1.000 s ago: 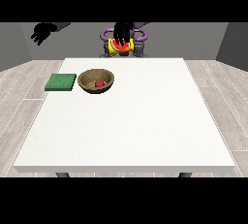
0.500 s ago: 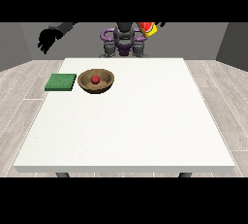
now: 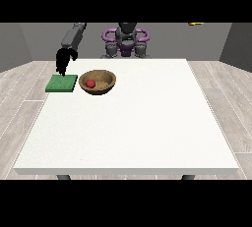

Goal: Pick the cup and pour the ball into the bowl, then pick the bowl and place it on the pad

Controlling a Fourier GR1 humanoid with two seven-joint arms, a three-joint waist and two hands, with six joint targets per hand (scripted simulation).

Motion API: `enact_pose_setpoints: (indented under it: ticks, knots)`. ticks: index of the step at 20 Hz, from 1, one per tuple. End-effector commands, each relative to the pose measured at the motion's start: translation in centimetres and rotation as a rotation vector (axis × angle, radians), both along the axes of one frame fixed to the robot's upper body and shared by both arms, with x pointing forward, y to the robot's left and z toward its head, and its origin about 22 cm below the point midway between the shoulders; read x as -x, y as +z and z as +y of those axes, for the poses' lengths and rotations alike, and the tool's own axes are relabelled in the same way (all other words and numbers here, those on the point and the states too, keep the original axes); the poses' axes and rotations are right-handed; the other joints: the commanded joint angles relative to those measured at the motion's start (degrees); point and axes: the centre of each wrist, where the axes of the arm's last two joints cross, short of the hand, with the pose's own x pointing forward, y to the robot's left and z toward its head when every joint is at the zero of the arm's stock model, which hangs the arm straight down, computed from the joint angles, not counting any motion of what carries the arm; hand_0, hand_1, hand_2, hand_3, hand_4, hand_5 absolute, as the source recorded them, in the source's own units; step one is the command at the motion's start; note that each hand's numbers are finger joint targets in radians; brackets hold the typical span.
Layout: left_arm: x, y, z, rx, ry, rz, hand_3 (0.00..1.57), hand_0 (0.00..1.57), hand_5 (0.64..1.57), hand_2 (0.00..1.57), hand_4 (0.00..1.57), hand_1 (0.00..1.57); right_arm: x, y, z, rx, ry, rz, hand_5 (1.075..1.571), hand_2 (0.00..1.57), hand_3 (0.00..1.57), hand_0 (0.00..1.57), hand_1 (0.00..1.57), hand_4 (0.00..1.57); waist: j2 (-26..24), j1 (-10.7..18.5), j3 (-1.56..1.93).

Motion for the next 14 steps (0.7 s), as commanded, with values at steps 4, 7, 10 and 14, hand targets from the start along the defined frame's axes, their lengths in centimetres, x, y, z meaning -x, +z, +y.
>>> enact_pose_setpoints:
  ticks: [4,7,10,14]
  knots:
    - [1.2,4.2,5.2,0.057,-0.069,-0.07,0.0,0.0,1.558,0.0,1.04,0.0,-0.8,-3.0,1.0,-0.057,-0.019,-0.068,1.566,0.0,0.0,0.0,0.0,0.72,5.9,1.31,0.24]
    - [2.0,3.7,8.9,0.064,-0.057,-0.061,0.0,0.0,1.553,0.0,0.98,0.0,-2.4,-3.4,4.1,-0.046,0.023,-0.068,1.56,0.0,0.0,0.0,0.0,0.65,5.65,-0.08,0.19]
    - [2.6,5.5,9.0,0.063,-0.053,-0.079,0.0,0.0,1.542,0.0,1.0,0.0,-2.9,-4.0,4.0,-0.029,-0.006,-0.094,1.558,0.0,0.0,0.0,0.0,0.58,7.29,0.15,0.22]
    - [3.5,2.2,11.2,0.084,-0.005,-0.049,0.0,0.0,1.535,0.0,1.01,0.0,-3.5,-4.7,5.3,-0.04,0.062,-0.041,1.558,0.0,0.0,0.0,0.0,0.55,6.56,-2.45,0.18]
